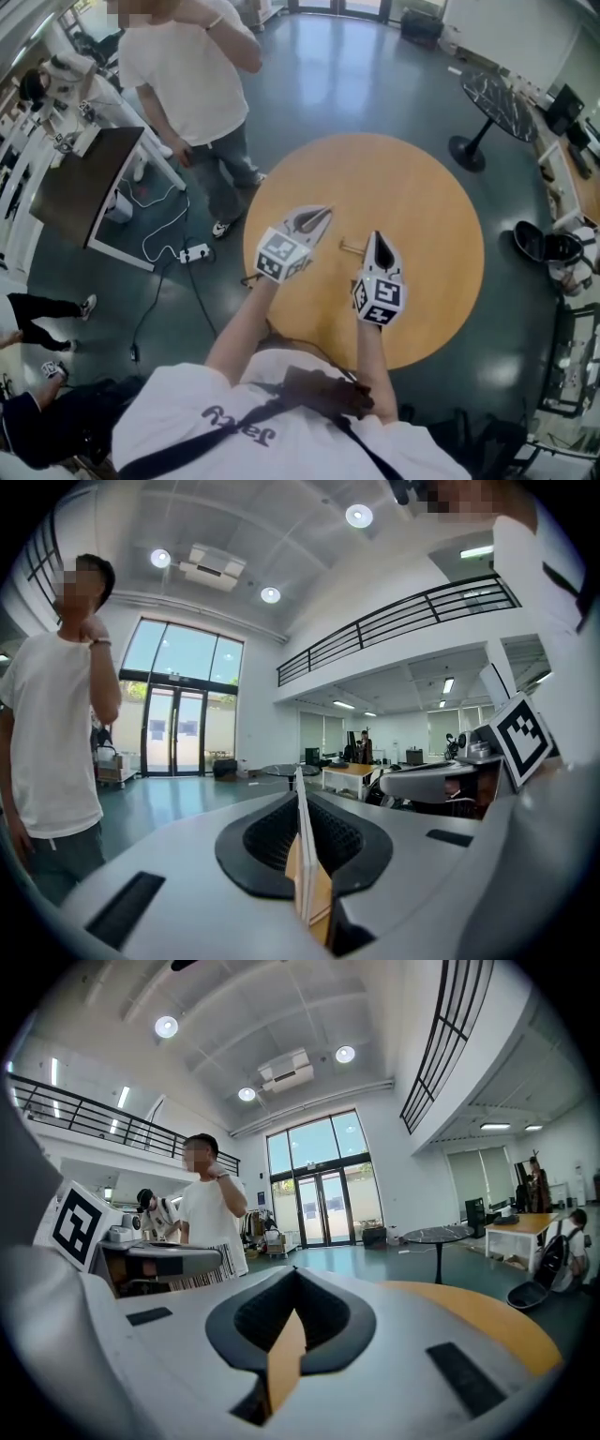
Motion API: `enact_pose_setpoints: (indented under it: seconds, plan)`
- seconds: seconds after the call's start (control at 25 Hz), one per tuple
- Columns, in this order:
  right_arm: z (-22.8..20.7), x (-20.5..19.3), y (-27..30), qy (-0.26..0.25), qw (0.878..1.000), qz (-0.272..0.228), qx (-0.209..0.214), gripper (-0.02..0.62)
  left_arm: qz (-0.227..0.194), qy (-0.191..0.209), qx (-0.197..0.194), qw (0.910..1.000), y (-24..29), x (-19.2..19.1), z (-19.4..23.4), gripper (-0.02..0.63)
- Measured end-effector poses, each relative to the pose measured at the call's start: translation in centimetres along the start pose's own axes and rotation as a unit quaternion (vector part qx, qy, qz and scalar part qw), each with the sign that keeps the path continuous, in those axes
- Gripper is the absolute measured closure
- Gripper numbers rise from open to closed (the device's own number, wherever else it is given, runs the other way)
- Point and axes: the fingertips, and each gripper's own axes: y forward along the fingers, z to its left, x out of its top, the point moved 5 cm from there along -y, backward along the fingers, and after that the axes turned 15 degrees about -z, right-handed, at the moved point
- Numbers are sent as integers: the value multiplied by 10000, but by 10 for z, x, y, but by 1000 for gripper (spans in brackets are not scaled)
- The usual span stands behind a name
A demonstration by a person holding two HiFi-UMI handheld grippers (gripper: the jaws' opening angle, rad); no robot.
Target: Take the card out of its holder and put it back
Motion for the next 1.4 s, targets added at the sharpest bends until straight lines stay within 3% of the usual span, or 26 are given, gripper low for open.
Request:
enact_pose_setpoints:
  seconds: [0.36, 0.76, 0.88, 1.08, 1.4]
  plan:
    - [-7, -18, 3, -19, 9991, 391, -177, 581, 328, -41, -504, 9982, 23, -21, 16, 578]
    - [-25, -34, 5, 90, 9977, 614, -277, 581, 483, -262, -1559, 9862, 68, -50, 12, 578]
    - [-29, -36, 4, 126, 9973, 665, -294, 581, 576, -349, -2053, 9764, 78, -59, 2, 578]
    - [-31, -45, 1, 321, 9966, 736, -163, 581, 644, -307, -3128, 9471, 88, -78, -14, 578]
    - [-39, -63, -9, 409, 9949, 913, -141, 578, 721, -418, -3966, 9142, 101, -108, -29, 578]
